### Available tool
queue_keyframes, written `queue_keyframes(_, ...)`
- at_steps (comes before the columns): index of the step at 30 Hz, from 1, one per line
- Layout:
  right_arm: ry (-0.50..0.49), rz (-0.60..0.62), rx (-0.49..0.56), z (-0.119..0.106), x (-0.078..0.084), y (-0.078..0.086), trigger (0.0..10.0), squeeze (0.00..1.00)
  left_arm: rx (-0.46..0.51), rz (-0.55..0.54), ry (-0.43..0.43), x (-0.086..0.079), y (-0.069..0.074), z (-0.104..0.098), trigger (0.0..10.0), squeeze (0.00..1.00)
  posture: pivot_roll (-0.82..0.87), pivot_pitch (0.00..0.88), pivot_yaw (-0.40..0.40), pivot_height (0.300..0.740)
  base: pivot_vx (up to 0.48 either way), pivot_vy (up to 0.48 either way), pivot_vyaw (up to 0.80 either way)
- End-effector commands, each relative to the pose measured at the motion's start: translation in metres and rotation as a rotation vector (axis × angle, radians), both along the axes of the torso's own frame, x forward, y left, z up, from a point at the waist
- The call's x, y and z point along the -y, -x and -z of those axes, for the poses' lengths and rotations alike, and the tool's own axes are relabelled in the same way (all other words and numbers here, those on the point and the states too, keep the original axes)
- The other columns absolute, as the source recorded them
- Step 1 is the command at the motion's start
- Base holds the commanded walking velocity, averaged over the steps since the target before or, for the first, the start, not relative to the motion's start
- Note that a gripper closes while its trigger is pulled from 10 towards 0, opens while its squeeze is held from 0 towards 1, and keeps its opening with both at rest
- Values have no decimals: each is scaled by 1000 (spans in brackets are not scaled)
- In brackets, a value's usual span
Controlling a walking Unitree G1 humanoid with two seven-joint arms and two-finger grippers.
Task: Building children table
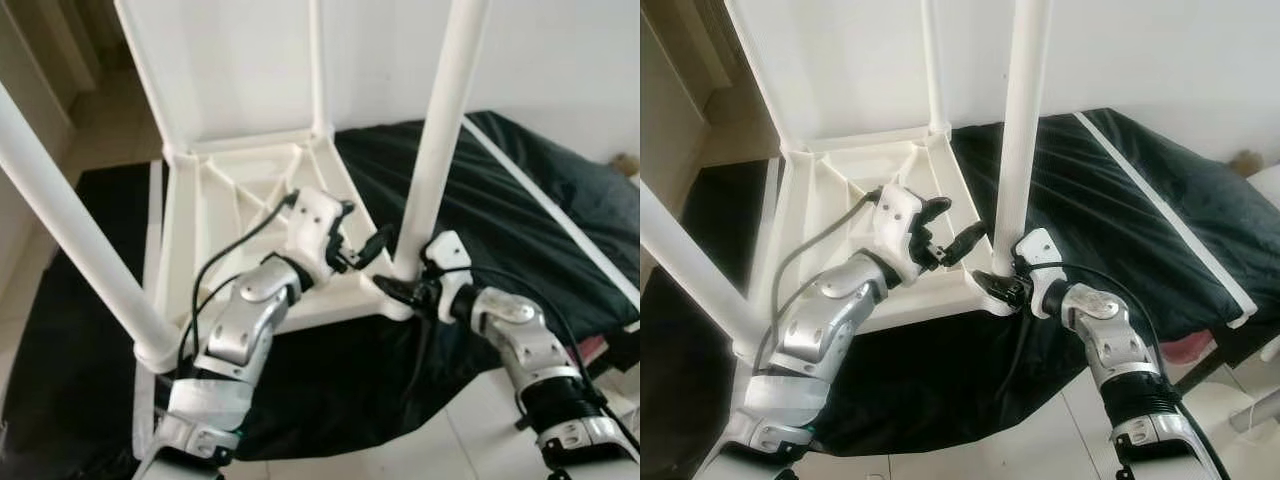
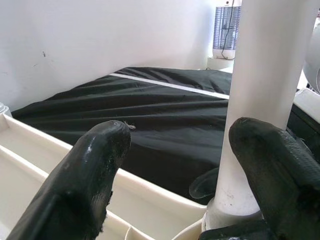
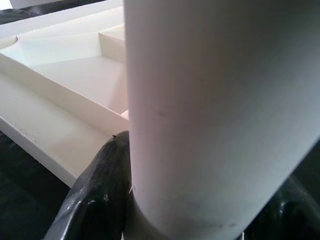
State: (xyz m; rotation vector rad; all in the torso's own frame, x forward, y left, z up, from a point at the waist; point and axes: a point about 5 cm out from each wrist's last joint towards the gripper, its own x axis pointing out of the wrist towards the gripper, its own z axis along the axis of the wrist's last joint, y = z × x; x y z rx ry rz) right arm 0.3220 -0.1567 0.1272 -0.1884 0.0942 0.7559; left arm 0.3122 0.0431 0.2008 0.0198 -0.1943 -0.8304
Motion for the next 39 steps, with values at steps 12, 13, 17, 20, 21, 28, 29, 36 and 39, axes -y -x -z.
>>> queue_keyframes(12, 7, 282, -179, 36, -24, 7, 10000, 0, 0, 20, -2, 4, 0, 0, 10000, 0, 12, 0, 34, 740, 0, 0, 0)
queue_keyframes(13, 7, 282, -179, 36, -24, 7, 10000, 0, 0, 20, -2, 4, 0, 0, 10000, 0, 12, 0, 34, 740, 0, 0, 0)
queue_keyframes(17, -25, 365, -170, 38, -43, 14, 10000, 0, 0, 20, -5, 3, -1, 0, 10000, 0, 9, 0, 35, 740, 0, 0, 0)
queue_keyframes(20, -49, 403, -177, 38, -50, 17, 10000, 0, 1, 19, -5, 3, -2, 0, 10000, 0, 9, 0, 34, 740, 0, 0, 0)
queue_keyframes(21, -111, 499, -167, 34, -52, 19, 10000, 0, 1, 20, -3, 3, -2, -1, 10000, 0, 9, 0, 33, 740, 0, 0, 0)
queue_keyframes(28, -157, 713, -143, 29, -54, 28, 10000, 0, -3, 22, 0, 5, -1, 1, 10000, 0, 9, 0, 22, 740, 0, 0, 0)
queue_keyframes(29, -157, 713, -143, 29, -54, 28, 10000, 0, -3, 22, 0, 5, -1, 1, 10000, 0, 9, 0, 22, 740, 0, 0, 0)
queue_keyframes(36, -111, 825, -125, 27, -48, 35, 10000, 0, 0, 21, 1, 5, -1, 1, 10000, 0, 13, 0, 11, 740, 0, 0, 0)
queue_keyframes(39, -95, 815, -135, 28, -50, 36, 10000, 0, 2, 22, 3, 5, 0, 1, 10000, 0, 15, 0, 11, 740, 0, 0, 0)
